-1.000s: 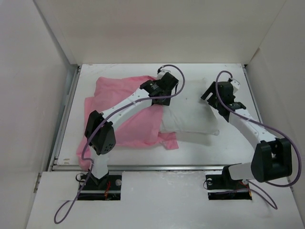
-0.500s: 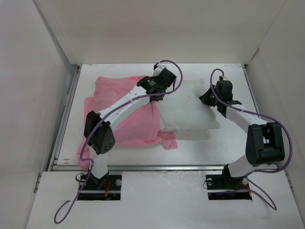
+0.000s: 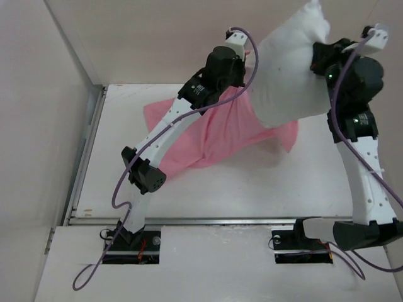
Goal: Put the pillow into the pillowcase
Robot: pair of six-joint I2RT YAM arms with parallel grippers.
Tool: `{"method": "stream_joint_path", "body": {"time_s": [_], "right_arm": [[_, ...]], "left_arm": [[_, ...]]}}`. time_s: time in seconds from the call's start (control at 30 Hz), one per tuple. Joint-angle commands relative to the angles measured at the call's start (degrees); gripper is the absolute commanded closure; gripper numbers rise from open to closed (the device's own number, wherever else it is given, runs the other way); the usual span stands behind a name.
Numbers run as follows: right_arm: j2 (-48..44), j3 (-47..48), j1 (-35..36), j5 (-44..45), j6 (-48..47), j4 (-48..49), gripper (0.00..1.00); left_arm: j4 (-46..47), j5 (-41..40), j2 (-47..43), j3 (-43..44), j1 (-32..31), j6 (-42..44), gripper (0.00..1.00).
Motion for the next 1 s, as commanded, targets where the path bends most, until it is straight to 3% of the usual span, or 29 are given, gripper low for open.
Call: {"method": "stream_joint_path", "body": {"time_s": [0.0,0.13,0.23,0.33,0.43,0.57,0.8,0.93,0.97], "right_arm": [[-3.9,8.8,0.8,-2.4,-5.2,2.9,1.00],[-5.7,12.9,7.6,-4.0,-9.8,5.3,1.00],[-3.4,16.5,10.1,-8.5,-10.9,2.3,1.00],[1.6,18.0,15.4,-13.5,-12.9,-4.1,1.00],[5.9,13.4,24.4,-13.5,-15.7,-5.4,1.00],[11.7,10.5,32.7,-16.9,-15.1,-8.6,1.00],[17.7,10.8,43.3,-26.9,-15.1,-11.9,0.99],[18.3,15.2,43.3,-34.6,-15.8,-14.7,0.69],[17.6,16.7,43.3,-35.1,-15.8,-14.7,0.47]], "left_arm": [[24.0,12.6,-10.5,-1.5,-2.4,2.8,1.00],[28.6,15.2,-14.0,-1.5,-2.4,2.3,1.00],[29.9,10.8,-17.8,-7.2,-1.8,2.3,1.00],[31.9,9.3,-22.9,-25.0,1.8,-4.1,1.00],[35.1,8.4,-25.1,-44.3,5.8,-11.4,1.00],[40.6,15.0,-26.1,-59.9,12.9,-21.3,1.00],[42.9,9.6,-34.6,-78.5,19.0,-22.5,1.00],[44.9,9.0,-39.2,-85.2,22.1,-23.0,1.00],[44.9,9.0,-40.0,-86.3,22.1,-23.0,1.00]]}}
